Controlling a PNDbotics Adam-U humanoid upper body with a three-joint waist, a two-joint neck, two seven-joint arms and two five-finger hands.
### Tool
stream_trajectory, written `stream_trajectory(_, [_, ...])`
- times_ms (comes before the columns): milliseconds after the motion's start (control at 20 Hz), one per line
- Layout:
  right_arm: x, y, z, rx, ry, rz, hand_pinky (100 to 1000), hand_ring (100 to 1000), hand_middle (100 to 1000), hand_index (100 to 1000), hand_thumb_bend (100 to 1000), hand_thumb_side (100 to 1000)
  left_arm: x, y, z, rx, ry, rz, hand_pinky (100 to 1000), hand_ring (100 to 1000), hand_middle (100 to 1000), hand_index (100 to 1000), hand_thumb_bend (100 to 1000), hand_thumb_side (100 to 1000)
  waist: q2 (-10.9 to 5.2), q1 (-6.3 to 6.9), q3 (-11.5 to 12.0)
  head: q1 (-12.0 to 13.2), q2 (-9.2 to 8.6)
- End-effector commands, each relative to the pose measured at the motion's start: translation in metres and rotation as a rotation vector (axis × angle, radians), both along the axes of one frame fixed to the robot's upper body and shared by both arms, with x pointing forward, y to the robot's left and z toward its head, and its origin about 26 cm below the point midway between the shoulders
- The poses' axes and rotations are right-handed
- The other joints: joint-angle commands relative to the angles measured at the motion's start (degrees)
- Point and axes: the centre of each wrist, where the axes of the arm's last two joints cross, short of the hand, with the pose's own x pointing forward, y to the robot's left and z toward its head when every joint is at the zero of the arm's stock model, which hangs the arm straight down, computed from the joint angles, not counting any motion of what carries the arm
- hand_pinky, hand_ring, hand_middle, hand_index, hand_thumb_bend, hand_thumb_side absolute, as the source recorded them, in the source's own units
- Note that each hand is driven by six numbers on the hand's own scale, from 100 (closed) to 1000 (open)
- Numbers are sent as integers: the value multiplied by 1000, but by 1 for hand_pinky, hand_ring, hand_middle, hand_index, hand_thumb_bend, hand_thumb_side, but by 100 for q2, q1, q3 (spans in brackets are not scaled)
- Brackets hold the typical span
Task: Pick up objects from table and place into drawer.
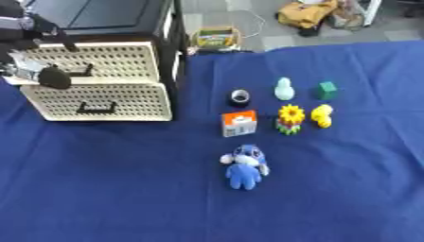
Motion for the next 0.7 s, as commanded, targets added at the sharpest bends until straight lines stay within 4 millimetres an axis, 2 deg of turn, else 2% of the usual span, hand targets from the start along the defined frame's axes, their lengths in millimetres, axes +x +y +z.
stream_trajectory(50, [-4,-1,11,-35,-30,-9,629,622,588,822,173,946,1,7,9,27,-22,24,100,100,100,901,1000,1000,-74,-10,-1,24,-82])
stream_trajectory(100, [-4,-1,11,-35,-30,-9,629,622,588,822,174,946,3,8,6,35,-16,30,100,100,100,902,1000,1000,-66,-11,-3,25,-91])
stream_trajectory(150, [-4,-1,11,-35,-31,-9,629,622,588,820,176,946,6,9,4,43,-8,33,100,100,100,911,942,1000,-57,-11,-6,28,-99])
stream_trajectory(250, [-4,0,11,-36,-31,-8,629,622,587,819,177,945,11,11,-2,64,5,41,100,100,100,948,881,1000,-40,-9,-14,36,-111])
stream_trajectory(400, [-4,0,11,-36,-32,-9,629,622,587,819,179,945,18,16,-7,92,19,60,100,100,100,966,903,1000,-16,-11,-25,50,-122])
stream_trajectory(450, [-4,0,11,-36,-32,-10,629,622,586,818,178,944,21,19,-9,99,24,71,100,100,100,960,980,1000,-10,-12,-25,55,-125])
stream_trajectory(700, [-4,0,11,-37,-35,-11,629,622,585,816,179,944,29,33,-12,114,30,152,100,100,100,960,1000,1000,18,-26,-25,77,-155])
